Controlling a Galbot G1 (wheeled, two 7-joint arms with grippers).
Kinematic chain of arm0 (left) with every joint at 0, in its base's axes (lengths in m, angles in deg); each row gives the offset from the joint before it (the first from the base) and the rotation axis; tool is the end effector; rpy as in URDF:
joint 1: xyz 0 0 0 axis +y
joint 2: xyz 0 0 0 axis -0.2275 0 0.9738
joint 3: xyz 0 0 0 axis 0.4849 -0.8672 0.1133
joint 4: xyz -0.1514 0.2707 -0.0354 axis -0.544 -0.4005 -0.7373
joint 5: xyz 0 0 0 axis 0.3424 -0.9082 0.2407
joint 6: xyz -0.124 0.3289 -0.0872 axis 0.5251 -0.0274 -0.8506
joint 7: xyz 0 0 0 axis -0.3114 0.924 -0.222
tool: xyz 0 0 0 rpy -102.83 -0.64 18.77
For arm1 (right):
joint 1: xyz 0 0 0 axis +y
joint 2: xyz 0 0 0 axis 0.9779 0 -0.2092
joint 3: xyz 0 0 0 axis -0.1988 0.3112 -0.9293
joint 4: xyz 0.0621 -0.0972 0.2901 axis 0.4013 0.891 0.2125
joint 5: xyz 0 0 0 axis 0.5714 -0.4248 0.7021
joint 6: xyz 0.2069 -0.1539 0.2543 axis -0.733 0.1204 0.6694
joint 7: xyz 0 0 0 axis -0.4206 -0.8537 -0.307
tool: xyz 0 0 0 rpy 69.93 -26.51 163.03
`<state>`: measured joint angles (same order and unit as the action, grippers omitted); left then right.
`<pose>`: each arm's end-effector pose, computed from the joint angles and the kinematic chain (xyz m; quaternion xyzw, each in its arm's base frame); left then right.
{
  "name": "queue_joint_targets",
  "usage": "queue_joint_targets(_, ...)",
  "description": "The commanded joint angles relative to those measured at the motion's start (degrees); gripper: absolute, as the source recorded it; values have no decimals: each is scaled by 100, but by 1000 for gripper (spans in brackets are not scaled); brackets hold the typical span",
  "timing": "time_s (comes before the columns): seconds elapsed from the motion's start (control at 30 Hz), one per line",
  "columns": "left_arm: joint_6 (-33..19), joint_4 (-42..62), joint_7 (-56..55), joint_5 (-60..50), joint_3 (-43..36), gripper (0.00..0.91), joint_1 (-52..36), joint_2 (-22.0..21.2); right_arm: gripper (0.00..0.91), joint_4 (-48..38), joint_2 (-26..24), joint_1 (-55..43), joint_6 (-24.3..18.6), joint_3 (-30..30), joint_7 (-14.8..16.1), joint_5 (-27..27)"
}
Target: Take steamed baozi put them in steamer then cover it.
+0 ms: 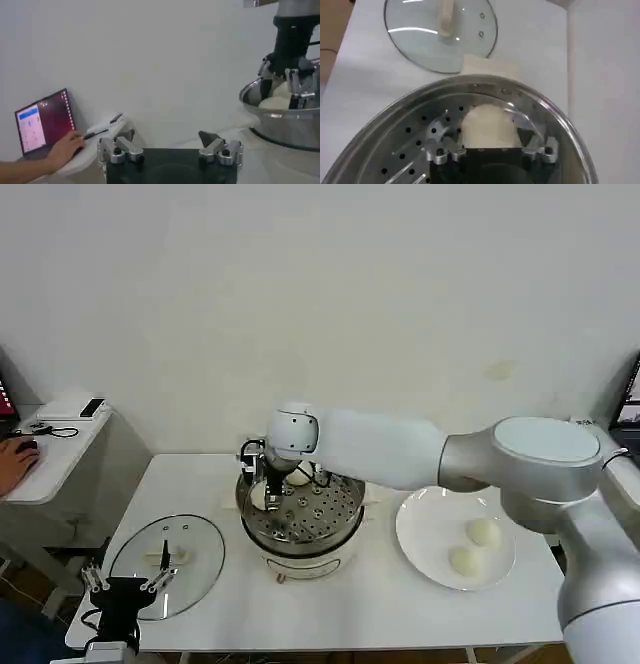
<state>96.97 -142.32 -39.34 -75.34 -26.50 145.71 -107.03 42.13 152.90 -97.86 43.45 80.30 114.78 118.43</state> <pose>0.1562 0.0625 -0.2273 0.0967 -0.9732 -0.1989 0.0631 0.4868 0.2568 -0.0983 0.5368 -0.5863 0.5340 0.2880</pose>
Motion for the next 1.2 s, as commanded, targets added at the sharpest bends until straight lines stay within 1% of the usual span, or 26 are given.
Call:
queue_joint_targets(0.03, 5, -11, 3, -3, -7, 907, 16, 3, 907, 431, -711, -667, -297, 60, 389, -358)
queue_joint_targets(0.1, 4, -21, 4, -3, -7, 907, 23, 8, 907, 656, -1045, -916, -437, 93, 591, -398)
queue_joint_targets(0.13, 7, -28, 5, -2, -9, 907, 23, 9, 907, 740, -1165, -973, -462, 110, 625, -399)
queue_joint_targets(0.23, 11, -39, 9, 1, -11, 907, 30, 25, 907, 1173, -1836, -1325, -636, 227, 925, -502)
queue_joint_targets(0.3, 12, -34, 12, 5, -12, 907, 33, 37, 907, 1384, -2234, -1435, -782, 306, 1118, -728)
queue_joint_targets(0.43, 23, -35, 17, 3, -43, 907, 12, 42, 907, 1841, -3078, -1527, -1082, 573, 1391, -1144)
queue_joint_targets(0.5, 30, -41, 21, -5, -87, 907, -5, 43, 907, 2001, -3368, -1469, -1163, 603, 1448, -1332)
queue_joint_targets(0.53, 32, -39, 22, -8, -94, 907, -10, 44, 907, 2104, -3634, -1411, -1254, 603, 1488, -1492)
queue_joint_targets(0.57, 37, -35, 25, -17, -117, 907, -20, 40, 907, 2158, -3739, -1377, -1287, 602, 1527, -1555)
queue_joint_targets(0.63, 44, -26, 28, -20, -140, 907, -31, 43, 907, 2288, -4209, -1250, -1415, 607, 1609, -1886)
queue_joint_targets(0.67, 45, -25, 31, -21, -149, 907, -31, 42, 907, 2322, -4303, -1217, -1485, 627, 1636, -2017)
queue_joint_targets(0.83, 48, 23, 42, -15, -172, 907, -58, 64, 907, 2545, -5122, -893, -1741, 696, 1741, -2585)
queue_joint_targets(0.9, 47, 60, 43, -15, -172, 907, -75, 70, 907, 2603, -5320, -716, -1797, 607, 1749, -2723)
queue_joint_targets(1.07, 41, 135, 44, -13, -193, 907, -100, 68, 907, 2685, -5743, 180, -1867, 175, 1729, -3078)
queue_joint_targets(1.1, 41, 142, 43, -16, -199, 907, -103, 64, 907, 2682, -5788, 383, -1879, 32, 1728, -3184)
queue_joint_targets(1.2, 42, 165, 44, -24, -209, 907, -107, 67, 907, 2620, -5973, 1229, -1936, -775, 1728, -3398)
